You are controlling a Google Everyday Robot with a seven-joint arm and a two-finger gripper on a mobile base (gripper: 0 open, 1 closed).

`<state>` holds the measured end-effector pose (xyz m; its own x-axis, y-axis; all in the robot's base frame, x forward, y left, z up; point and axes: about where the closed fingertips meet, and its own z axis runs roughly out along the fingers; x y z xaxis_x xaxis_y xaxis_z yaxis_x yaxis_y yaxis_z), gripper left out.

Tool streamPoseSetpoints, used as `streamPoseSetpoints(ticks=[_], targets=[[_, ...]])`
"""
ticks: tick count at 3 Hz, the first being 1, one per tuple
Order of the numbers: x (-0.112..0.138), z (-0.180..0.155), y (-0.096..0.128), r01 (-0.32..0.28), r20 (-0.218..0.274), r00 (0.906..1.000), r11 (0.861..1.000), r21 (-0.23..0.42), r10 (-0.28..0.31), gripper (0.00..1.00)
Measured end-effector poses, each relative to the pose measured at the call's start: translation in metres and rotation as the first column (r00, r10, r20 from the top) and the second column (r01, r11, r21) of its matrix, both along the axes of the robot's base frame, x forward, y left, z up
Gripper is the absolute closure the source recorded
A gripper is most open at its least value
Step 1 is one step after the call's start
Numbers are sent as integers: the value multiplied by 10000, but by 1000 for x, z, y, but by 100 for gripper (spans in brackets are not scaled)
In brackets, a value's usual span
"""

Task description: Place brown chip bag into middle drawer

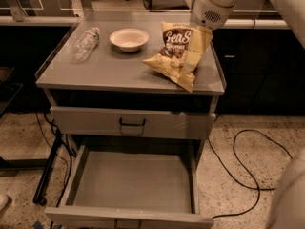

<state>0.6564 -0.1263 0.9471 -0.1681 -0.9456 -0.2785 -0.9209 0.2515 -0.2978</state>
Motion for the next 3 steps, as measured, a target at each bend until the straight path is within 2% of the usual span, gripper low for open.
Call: streamPoseSetpoints(ticks=[1,3], targets=[[20,-6,7,-64,4,10000,10000,-8,64,0],[52,-1,2,182,324,9993,9997,-158,-176,0]])
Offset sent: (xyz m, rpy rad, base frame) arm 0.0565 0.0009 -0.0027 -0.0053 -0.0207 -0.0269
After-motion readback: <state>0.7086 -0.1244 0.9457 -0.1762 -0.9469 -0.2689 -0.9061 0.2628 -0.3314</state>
